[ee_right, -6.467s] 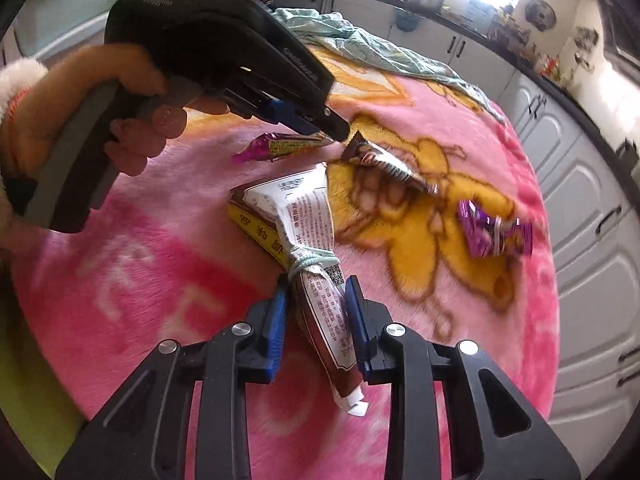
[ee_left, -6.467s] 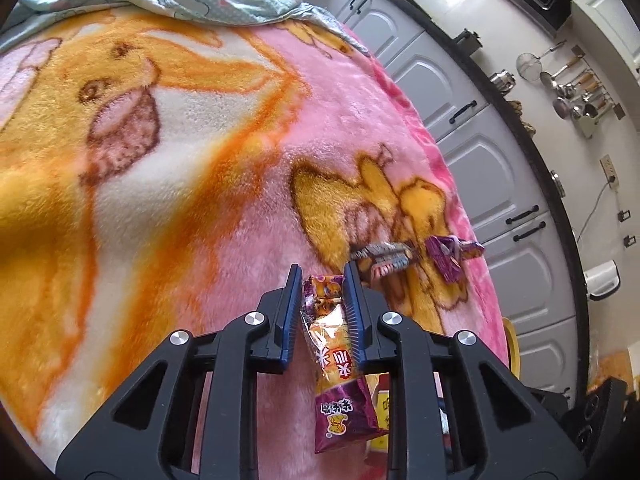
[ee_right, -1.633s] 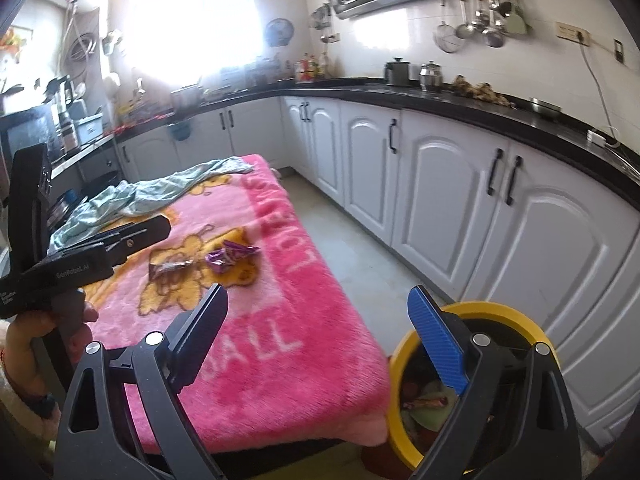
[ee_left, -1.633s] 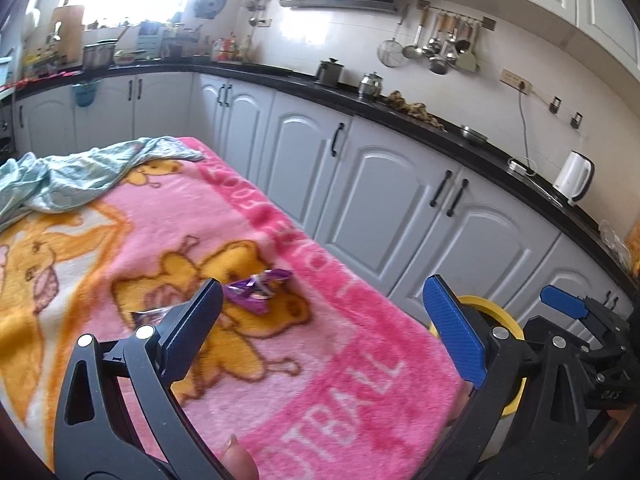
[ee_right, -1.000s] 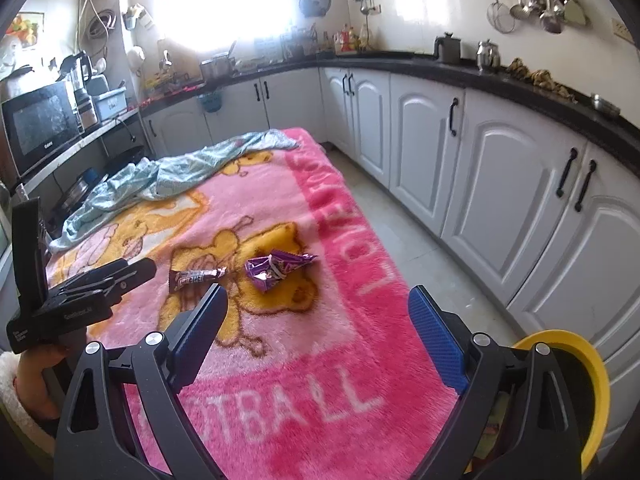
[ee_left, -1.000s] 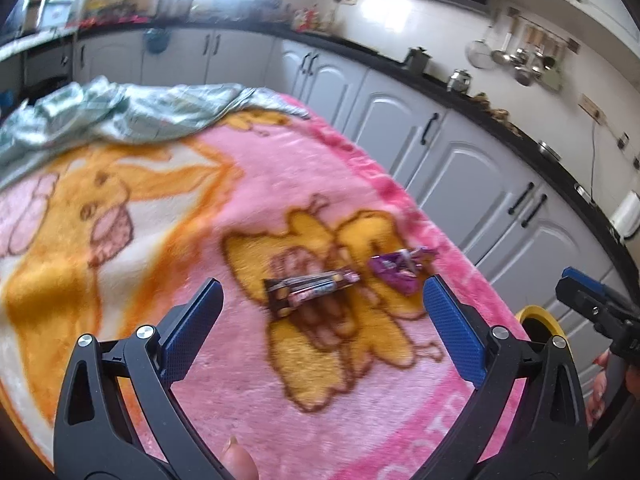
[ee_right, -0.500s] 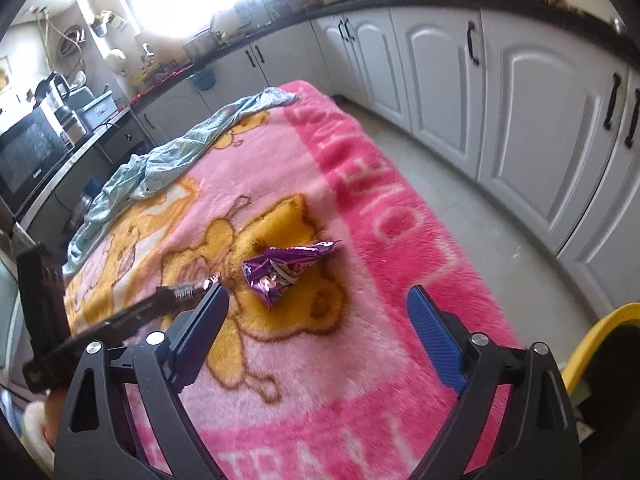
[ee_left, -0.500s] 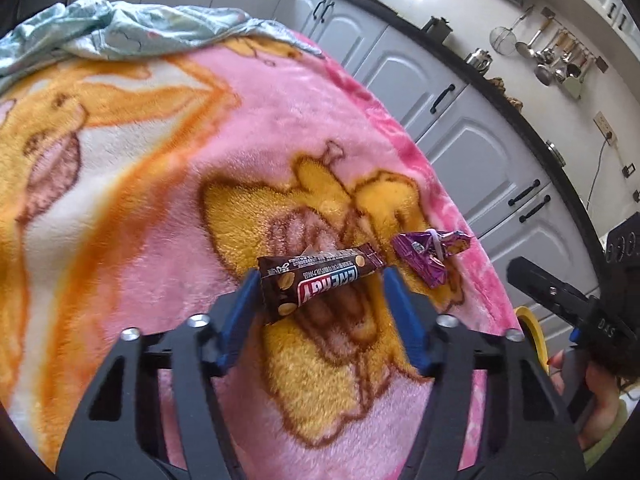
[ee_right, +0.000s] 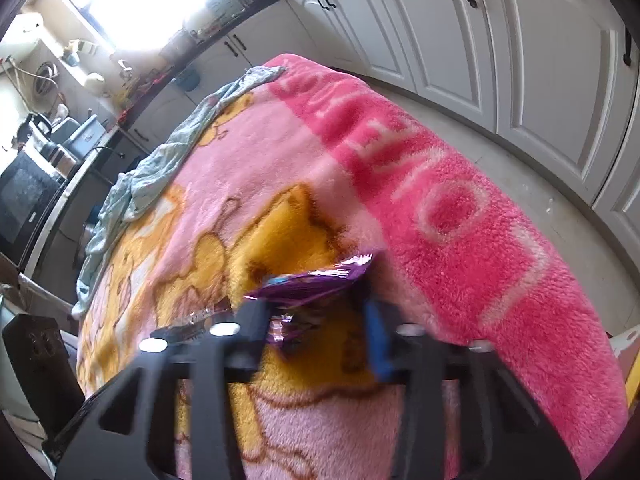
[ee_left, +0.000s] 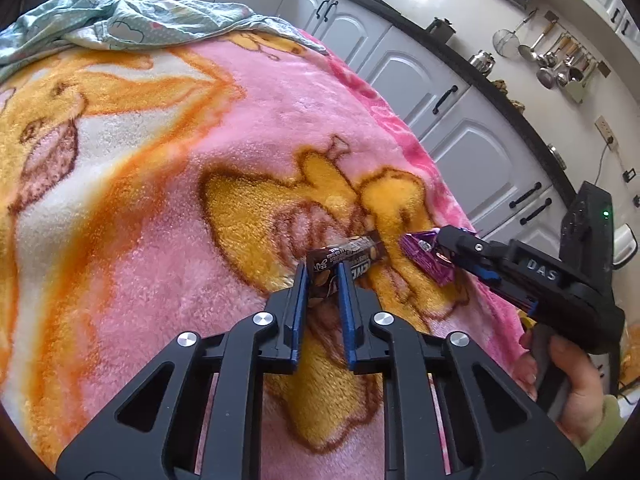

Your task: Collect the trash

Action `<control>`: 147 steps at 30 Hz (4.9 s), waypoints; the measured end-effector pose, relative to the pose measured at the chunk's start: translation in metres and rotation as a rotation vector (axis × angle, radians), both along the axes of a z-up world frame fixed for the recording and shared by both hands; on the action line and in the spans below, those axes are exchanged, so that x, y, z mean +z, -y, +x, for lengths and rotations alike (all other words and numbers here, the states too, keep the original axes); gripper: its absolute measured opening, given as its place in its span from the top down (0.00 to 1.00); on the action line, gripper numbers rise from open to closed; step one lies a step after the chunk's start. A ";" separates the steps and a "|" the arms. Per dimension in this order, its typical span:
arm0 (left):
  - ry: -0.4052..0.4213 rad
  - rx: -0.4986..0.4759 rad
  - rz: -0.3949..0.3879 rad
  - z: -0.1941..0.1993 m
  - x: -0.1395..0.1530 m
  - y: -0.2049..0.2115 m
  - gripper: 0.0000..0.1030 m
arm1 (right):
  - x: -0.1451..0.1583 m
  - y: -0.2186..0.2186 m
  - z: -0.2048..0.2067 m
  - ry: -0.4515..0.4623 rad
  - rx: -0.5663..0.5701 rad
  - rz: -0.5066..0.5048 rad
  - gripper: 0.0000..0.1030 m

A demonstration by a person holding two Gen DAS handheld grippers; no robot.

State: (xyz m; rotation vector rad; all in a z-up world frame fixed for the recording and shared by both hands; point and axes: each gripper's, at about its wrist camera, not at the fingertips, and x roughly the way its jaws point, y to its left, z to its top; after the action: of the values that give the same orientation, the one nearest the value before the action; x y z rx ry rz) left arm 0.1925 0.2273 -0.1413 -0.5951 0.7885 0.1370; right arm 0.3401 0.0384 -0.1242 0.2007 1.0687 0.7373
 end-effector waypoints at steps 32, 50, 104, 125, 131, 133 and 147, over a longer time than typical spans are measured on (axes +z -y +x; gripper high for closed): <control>0.249 -0.472 0.137 -0.008 0.123 0.204 0.97 | 0.122 0.239 -0.126 0.412 -0.135 -0.025 0.75; 0.271 -0.704 0.166 0.011 0.133 0.326 0.97 | 0.134 0.353 -0.161 0.512 -0.342 -0.108 0.75; 0.236 -0.635 0.276 -0.012 0.123 0.329 0.11 | 0.130 0.376 -0.235 0.581 -0.492 -0.222 0.06; 0.395 -0.451 0.392 -0.093 0.144 0.276 0.11 | 0.140 0.333 -0.321 0.786 -0.539 -0.242 0.06; 0.464 -0.406 0.396 -0.115 0.144 0.271 0.11 | 0.134 0.325 -0.338 0.826 -0.576 -0.267 0.06; 0.496 -0.389 0.392 -0.122 0.142 0.268 0.11 | 0.134 0.323 -0.345 0.844 -0.601 -0.258 0.06; 0.564 -0.391 0.399 -0.141 0.135 0.275 0.11 | 0.130 0.324 -0.354 0.866 -0.670 -0.213 0.06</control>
State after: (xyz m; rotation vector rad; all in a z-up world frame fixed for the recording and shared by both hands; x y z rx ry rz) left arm 0.0517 -0.0479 -0.0061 -0.0778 0.2998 -0.2247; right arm -0.0142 -0.2855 0.0060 0.0328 0.2021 0.0542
